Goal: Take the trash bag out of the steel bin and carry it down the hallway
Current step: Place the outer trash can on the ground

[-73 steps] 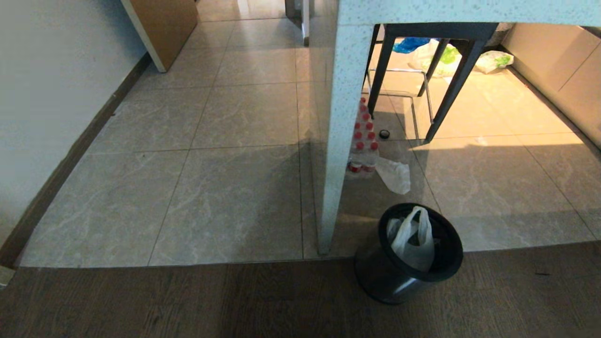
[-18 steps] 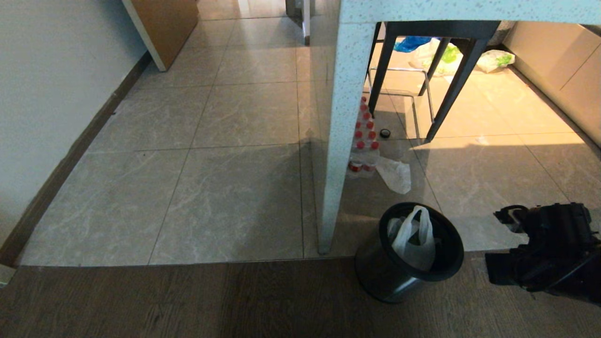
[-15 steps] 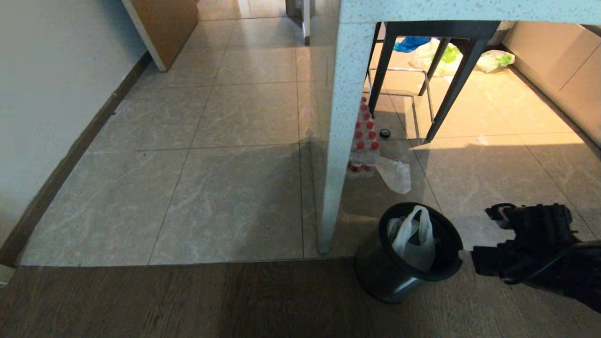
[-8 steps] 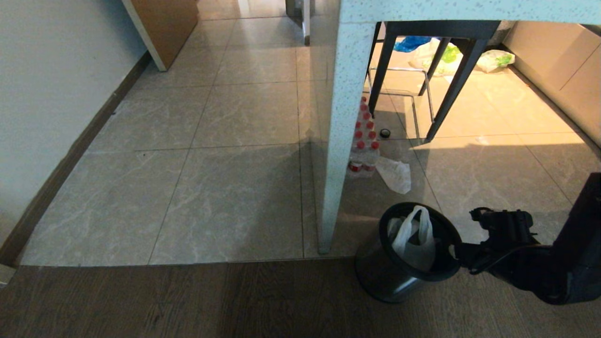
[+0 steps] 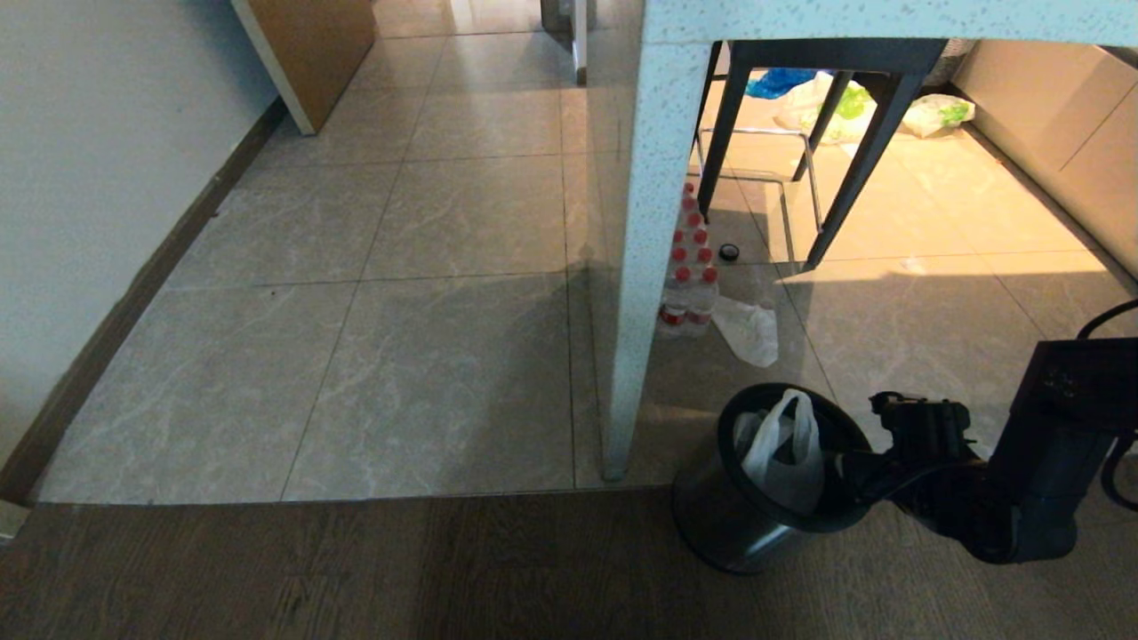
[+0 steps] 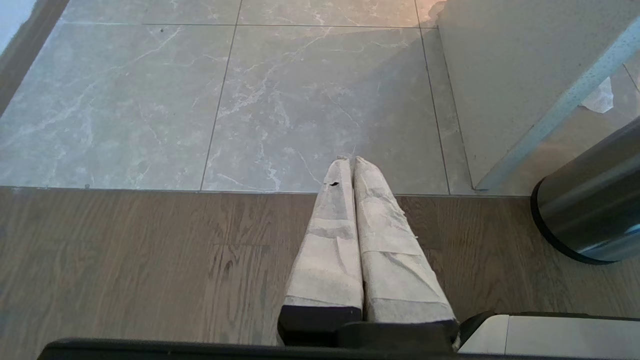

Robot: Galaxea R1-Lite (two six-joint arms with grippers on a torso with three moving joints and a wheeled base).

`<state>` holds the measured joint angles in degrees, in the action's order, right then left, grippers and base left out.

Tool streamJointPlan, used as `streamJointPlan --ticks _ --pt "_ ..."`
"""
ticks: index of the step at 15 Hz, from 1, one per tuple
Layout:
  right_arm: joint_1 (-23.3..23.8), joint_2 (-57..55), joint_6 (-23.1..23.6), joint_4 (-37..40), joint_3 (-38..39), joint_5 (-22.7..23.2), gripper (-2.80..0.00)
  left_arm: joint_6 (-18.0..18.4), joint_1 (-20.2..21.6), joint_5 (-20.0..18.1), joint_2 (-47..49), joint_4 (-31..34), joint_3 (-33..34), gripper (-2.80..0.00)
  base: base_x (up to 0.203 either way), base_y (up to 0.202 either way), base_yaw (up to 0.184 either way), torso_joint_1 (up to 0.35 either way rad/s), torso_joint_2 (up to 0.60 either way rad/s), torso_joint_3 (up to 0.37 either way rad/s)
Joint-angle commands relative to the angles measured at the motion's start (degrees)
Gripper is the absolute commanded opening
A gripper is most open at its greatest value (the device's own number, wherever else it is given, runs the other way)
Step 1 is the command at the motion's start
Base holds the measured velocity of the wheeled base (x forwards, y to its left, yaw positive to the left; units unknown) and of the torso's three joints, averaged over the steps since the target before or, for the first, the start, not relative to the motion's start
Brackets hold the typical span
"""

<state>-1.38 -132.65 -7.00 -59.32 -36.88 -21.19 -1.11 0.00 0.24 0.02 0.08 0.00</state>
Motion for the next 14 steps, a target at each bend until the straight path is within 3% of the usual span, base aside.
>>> streamJointPlan --ticks 1,10,14 --pt "0.0 -0.7 -0.3 -2.0 0.0 0.0 -2.8 0.0 0.0 -0.1 0.0 0.0 0.0 -2.8 0.0 0.0 0.0 0.0 0.0 0.0" --pt "-0.7 0.0 -0.3 -2.8 0.9 -0.6 -2.8 0.0 0.0 -0.1 0.0 0.0 0.0 -2.8 0.0 0.0 0.0 0.0 0.0 0.0" --pt "-0.9 7.8 0.1 -1.5 1.8 0.1 -2.8 0.0 0.0 0.0 0.0 0.0 0.0 -2.8 0.0 0.0 0.0 0.0 0.0 0.0"
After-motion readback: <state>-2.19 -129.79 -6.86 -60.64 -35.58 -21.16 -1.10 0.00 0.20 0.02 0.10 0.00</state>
